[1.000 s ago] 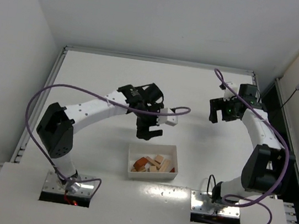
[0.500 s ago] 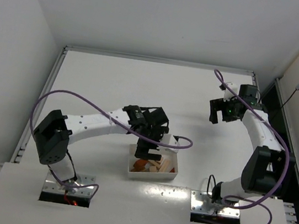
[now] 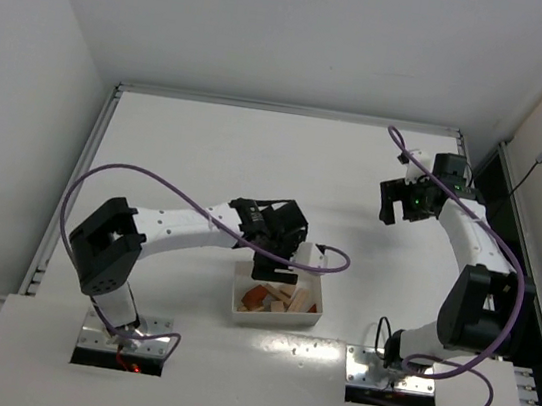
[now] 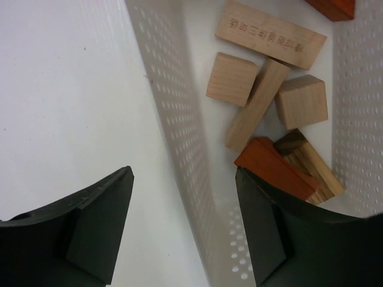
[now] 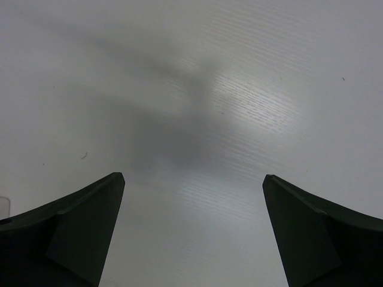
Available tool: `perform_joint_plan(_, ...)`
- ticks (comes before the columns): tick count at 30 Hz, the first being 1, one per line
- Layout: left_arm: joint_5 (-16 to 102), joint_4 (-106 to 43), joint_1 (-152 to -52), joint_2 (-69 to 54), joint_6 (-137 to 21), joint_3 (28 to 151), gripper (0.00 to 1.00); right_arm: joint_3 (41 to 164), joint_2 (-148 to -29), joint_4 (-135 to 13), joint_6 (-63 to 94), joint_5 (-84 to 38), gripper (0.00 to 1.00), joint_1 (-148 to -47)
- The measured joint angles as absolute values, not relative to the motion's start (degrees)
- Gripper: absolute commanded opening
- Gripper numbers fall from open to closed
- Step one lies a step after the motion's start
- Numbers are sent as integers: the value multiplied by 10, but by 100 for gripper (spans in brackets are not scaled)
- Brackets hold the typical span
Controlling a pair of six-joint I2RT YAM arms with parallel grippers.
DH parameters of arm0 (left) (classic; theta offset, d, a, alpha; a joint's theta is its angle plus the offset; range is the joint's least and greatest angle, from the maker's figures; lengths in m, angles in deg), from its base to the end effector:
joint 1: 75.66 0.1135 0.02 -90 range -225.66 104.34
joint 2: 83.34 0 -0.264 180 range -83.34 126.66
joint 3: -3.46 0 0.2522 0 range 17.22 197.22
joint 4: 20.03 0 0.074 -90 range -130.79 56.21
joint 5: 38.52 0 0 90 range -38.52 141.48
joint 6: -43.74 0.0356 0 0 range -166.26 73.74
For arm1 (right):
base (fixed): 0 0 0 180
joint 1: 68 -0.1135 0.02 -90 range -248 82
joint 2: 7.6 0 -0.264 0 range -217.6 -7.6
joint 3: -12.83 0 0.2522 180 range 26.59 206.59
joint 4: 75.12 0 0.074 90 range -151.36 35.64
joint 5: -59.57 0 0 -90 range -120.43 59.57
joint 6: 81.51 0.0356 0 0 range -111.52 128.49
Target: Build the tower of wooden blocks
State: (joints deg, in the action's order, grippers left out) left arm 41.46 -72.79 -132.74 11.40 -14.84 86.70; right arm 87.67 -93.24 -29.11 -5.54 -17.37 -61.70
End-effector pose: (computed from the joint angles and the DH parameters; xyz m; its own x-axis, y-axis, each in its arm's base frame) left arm 0.1776 -0.2857 0.2281 0.0346 0.8912 -0.4523 0.9957 0.0084 0.0927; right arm 0.3062 -0.0257 0.2385 -0.8031 -0.1489 -0.5769 -0.2172 0.9748 0.0508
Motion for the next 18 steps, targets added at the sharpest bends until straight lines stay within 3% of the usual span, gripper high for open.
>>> perform_joint_plan(6, 415, -717, -1326, 152, -153, 867, 57, 877, -932, -291, -59, -177, 100, -617)
perform_joint_plan(8, 412, -717, -1323, 164, -158, 867, 46, 877, -933, -290, -61, -178, 100, -617)
perform_joint_plan(9, 411, -716, -1322, 169, -161, 867, 31, 877, -934, -290, -63, -179, 100, -617)
perform_joint_plan(13, 408, -708, -1315, 183, -187, 867, 0, 877, -943, -283, -66, -179, 100, -617)
perform_joint_plan(18, 415, -673, -1298, 183, -237, 859, 0, 877, -949, -278, -66, -181, 100, -617)
